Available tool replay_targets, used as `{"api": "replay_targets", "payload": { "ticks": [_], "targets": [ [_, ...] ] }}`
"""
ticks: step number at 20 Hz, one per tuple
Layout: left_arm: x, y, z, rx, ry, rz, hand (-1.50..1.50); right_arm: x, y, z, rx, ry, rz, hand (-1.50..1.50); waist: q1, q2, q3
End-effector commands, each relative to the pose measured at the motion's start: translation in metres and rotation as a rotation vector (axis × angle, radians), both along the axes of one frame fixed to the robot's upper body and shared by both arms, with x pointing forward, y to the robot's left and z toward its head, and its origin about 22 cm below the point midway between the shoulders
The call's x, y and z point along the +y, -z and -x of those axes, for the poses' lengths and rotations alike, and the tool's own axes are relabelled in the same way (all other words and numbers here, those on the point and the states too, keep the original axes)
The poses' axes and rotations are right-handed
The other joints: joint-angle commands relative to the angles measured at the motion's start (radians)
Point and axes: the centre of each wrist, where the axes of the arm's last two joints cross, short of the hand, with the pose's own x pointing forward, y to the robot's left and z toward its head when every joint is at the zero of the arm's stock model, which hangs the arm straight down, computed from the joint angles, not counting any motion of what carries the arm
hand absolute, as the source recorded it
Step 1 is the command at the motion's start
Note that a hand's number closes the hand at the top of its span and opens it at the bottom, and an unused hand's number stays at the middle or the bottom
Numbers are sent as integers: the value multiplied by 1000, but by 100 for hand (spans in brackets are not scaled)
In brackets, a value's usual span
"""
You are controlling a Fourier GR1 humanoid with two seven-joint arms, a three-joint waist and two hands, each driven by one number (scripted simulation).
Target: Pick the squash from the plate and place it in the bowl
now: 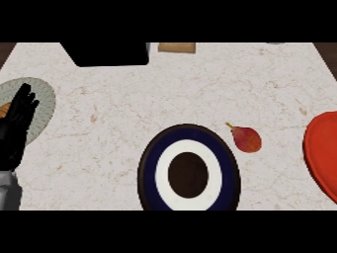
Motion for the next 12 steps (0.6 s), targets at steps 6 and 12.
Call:
{"api": "replay_targets", "payload": {
  "ticks": [6,12],
  "targets": [
    [4,5,4,6,29,4,0,-52,65,57,124,289,-322,150,23,9,0],
    [-11,4,6,-9,36,6,0,-65,78,104,22,208,-436,-150,25,6,0]
  ]
}}
